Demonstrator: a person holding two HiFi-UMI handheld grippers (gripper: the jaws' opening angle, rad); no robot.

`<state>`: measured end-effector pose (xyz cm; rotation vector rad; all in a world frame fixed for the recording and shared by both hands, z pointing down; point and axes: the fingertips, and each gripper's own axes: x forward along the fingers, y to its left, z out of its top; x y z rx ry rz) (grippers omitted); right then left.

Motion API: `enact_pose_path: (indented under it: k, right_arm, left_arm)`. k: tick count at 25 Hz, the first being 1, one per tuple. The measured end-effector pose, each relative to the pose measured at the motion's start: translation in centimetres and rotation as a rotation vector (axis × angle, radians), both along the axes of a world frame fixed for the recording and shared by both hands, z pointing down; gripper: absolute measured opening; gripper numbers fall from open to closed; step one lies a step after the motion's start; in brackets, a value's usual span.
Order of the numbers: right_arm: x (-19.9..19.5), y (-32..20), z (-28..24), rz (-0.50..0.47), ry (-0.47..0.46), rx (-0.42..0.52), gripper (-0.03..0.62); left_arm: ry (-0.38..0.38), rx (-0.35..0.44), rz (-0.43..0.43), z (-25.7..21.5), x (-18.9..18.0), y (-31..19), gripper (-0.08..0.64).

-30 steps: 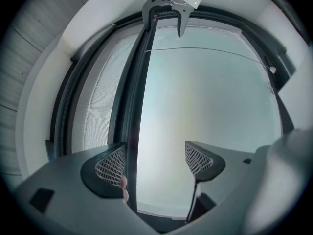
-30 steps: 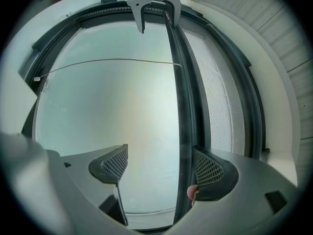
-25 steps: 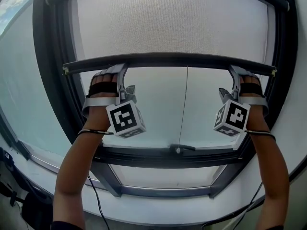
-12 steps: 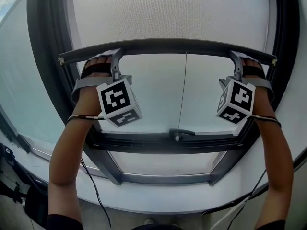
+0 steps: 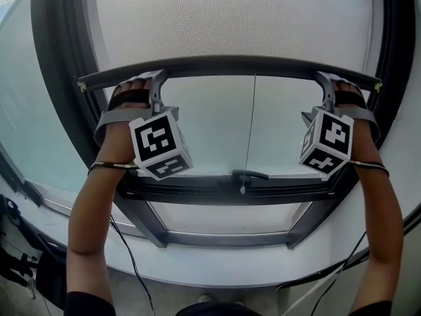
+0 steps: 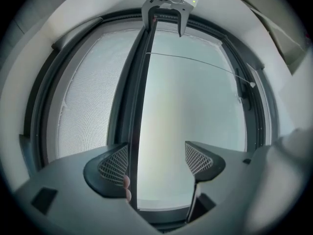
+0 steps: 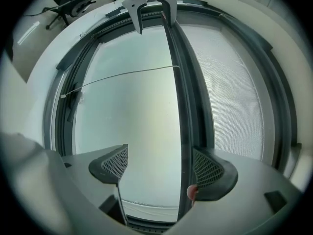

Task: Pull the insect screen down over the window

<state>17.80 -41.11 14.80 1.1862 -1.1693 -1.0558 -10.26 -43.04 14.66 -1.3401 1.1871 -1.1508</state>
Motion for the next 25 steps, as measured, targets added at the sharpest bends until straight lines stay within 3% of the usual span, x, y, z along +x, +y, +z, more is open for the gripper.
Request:
enact_pose_path:
  k: [4, 10, 15, 18, 25]
  right_arm:
    - [0.0, 0.1, -0.8, -0.009, -0.001, 0.006, 0.393]
    - [-0.2, -0.1, -1.3, -0.021, -0.026, 0.019, 0.393]
    - [-0.6, 0.5, -0.2, -0.043, -0.071, -0.039, 0.393]
    - [-0.2, 0.7, 0.5, -0.058, -0.097, -0.086, 0.393]
    - [0.0, 0.4, 0.7, -0.029, -0.048, -0.076, 0.393]
  left_arm:
    - [0.031, -0.023, 0.029, -0.7, 0.3, 0.2, 0.365]
    - [-0.006, 0.020, -0.011, -1.1, 0.0, -0.1, 0.365]
    - [0.050, -0.055, 0.044, 0.0, 0.4, 0.5, 0.364]
    - [0.086, -0.086, 0.082, 0.0, 0.9, 1.2, 0.303]
    - [0.019, -0.047, 0.040, 0.1, 0.7, 0.5, 0.302]
